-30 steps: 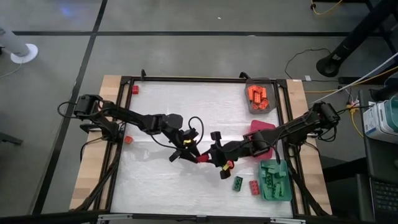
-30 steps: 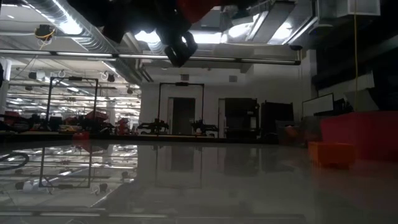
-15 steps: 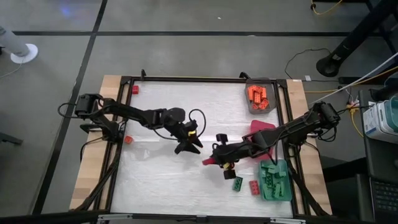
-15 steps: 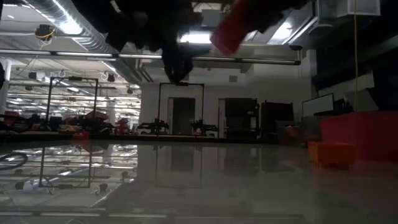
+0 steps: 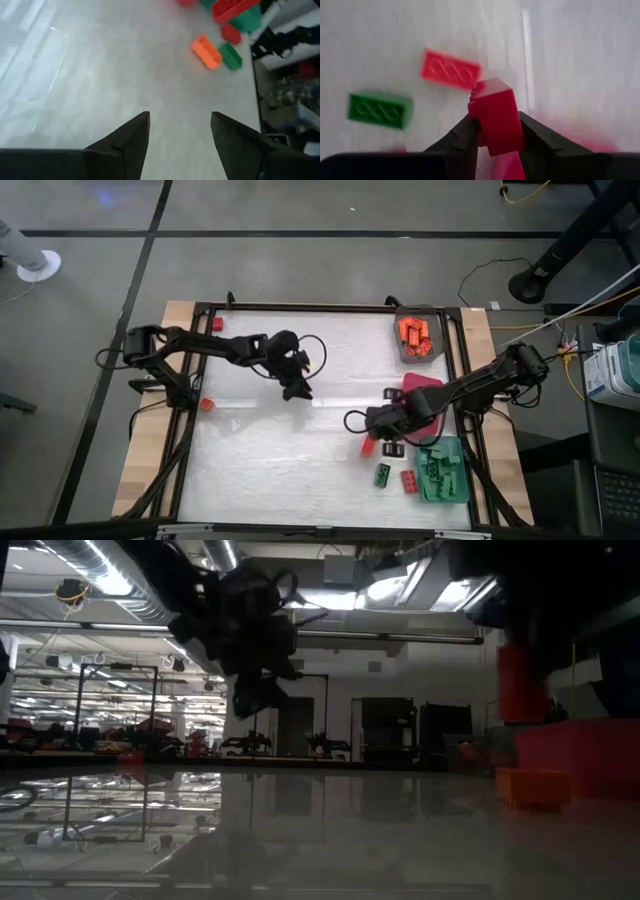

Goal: Sort blocks
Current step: Put the red game piece into the red bin

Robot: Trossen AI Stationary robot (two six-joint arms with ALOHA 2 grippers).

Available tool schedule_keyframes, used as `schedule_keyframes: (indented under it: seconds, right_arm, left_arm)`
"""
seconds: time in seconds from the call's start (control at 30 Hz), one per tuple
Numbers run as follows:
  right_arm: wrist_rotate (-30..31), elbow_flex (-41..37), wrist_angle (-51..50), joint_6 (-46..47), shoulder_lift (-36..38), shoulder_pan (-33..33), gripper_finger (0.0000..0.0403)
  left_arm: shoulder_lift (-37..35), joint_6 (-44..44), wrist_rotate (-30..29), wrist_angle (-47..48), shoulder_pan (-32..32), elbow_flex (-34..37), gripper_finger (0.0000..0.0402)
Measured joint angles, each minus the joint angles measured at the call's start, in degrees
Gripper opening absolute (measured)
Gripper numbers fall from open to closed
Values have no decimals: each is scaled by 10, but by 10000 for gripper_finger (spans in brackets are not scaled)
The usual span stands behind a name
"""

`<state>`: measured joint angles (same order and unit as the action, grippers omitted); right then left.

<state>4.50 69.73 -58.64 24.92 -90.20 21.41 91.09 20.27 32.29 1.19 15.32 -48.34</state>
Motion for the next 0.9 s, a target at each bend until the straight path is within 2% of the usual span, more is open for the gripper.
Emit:
schedule_keyframes:
  seconds: [0.33, 0.6, 0.9]
  right_arm:
    - [-4, 0, -105, 41, 63, 0, 109]
    - [52, 0, -263, 105, 84, 0, 110]
    - [50, -1, -267, 110, 84, 0, 119]
  left_arm:
    - [0, -12, 1, 0, 51, 0, 198]
    - [0, -12, 1, 0, 73, 0, 198]
    - [0, -8, 1, 5, 66, 0, 198]
